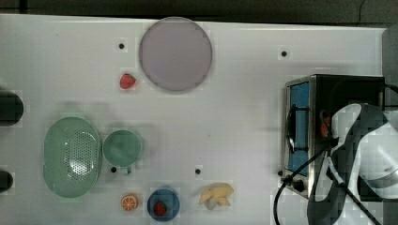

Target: Pick Ketchup from oven and place it on table.

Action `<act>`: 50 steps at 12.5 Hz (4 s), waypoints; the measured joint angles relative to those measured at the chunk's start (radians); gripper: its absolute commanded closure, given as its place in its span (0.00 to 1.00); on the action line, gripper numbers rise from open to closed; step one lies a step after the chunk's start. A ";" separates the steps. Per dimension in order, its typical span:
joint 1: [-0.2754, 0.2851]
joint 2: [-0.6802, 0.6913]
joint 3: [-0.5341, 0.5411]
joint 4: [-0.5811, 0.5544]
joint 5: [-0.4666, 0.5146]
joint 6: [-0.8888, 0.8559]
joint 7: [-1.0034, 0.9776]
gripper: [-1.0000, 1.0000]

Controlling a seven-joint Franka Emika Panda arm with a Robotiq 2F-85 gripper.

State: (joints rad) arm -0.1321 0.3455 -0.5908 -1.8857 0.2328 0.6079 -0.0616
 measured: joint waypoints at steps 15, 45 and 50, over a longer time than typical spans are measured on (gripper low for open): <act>0.009 0.022 0.004 0.140 -0.094 -0.117 -0.007 0.36; 0.278 -0.016 0.433 -0.378 -0.250 0.177 -0.013 0.02; 0.290 -0.010 0.424 -0.382 -0.225 0.233 0.000 0.00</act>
State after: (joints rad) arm 0.1575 0.3359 -0.1666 -2.2676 0.0074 0.8413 -0.0613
